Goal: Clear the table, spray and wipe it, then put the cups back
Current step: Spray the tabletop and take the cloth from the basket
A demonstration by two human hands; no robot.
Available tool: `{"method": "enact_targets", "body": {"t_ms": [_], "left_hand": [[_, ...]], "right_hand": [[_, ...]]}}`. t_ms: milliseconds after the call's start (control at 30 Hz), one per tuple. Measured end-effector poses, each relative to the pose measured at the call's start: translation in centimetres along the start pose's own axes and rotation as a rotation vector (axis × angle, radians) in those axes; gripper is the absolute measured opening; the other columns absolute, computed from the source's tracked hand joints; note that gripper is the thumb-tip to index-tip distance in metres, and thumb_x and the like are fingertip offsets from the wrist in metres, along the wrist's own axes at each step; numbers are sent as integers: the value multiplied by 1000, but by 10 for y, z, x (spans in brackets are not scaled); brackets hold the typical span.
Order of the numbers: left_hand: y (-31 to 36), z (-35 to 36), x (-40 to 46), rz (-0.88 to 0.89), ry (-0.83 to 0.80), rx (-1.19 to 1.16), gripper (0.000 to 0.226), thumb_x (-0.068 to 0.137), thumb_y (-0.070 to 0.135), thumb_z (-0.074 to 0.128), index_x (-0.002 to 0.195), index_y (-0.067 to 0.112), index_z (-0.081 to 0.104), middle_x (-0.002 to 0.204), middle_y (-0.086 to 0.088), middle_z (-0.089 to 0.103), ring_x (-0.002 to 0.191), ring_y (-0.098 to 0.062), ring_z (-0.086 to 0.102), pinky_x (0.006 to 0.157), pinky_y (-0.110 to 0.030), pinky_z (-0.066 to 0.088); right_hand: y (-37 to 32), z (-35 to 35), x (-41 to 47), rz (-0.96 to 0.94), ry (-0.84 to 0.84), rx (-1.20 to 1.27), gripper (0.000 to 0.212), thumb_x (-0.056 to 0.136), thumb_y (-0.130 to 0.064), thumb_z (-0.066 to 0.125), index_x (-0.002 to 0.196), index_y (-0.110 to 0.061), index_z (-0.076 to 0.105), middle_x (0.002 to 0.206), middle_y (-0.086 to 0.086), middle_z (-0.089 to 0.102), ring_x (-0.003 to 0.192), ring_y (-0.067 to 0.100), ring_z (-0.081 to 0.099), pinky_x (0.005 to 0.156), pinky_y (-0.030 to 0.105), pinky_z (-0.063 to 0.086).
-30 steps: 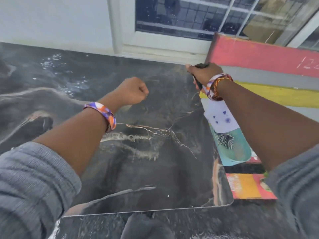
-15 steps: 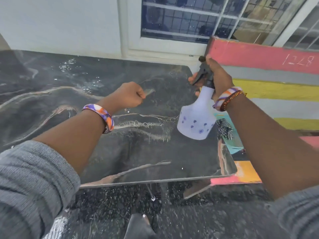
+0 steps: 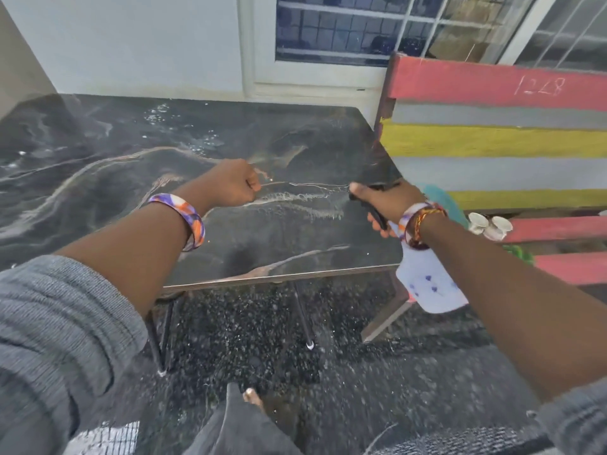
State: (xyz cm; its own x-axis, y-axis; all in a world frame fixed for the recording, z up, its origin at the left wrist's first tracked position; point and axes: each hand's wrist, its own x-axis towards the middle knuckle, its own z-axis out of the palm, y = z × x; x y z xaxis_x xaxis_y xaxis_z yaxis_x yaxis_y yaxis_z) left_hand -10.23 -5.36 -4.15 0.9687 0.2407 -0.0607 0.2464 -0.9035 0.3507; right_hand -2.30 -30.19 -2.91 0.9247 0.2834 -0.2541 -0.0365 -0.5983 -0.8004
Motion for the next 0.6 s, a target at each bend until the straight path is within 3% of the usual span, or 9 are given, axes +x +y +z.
{"method": "enact_targets", "body": {"t_ms": [100,200,267,433,600], "left_hand": [[-21,-7,-14,4,-33,59,12,76,-2,53,72,7,60,76,-16,53,77,-23,50,71,-24,38],[-53,-17,-26,-53,-32,65,20,78,4,53,87,0,69,95,-19,68,96,-32,61,85,-30,46],[-78,-29,-32,-82,-46,89,32,79,16,45,93,-2,68,106,-19,68,106,-35,60,93,-35,46],[-140,-63,-31,-138,3,133,30,82,7,51,106,-1,66,115,-20,65,109,-37,58,96,-38,45],[-228,-90,-28,-182,-36,174,30,79,8,49,102,-1,67,109,-22,67,103,-39,61,91,-39,49]], "right_hand": [[1,17,-11,71,-43,92,47,76,-52,67,76,-6,62,41,6,54,29,16,46,39,19,37],[-24,30,-10,99,-141,145,52,78,-61,58,75,-10,61,42,1,60,37,15,58,41,15,42],[-50,46,-3,73,-190,192,59,74,-70,54,75,-12,63,51,2,67,48,18,64,44,18,44],[-129,107,34,-53,-29,325,68,78,-60,60,107,2,61,56,10,62,40,17,58,39,17,44],[-191,180,80,-45,34,211,52,76,-53,65,101,-8,62,55,5,50,33,12,44,36,13,36]]}}
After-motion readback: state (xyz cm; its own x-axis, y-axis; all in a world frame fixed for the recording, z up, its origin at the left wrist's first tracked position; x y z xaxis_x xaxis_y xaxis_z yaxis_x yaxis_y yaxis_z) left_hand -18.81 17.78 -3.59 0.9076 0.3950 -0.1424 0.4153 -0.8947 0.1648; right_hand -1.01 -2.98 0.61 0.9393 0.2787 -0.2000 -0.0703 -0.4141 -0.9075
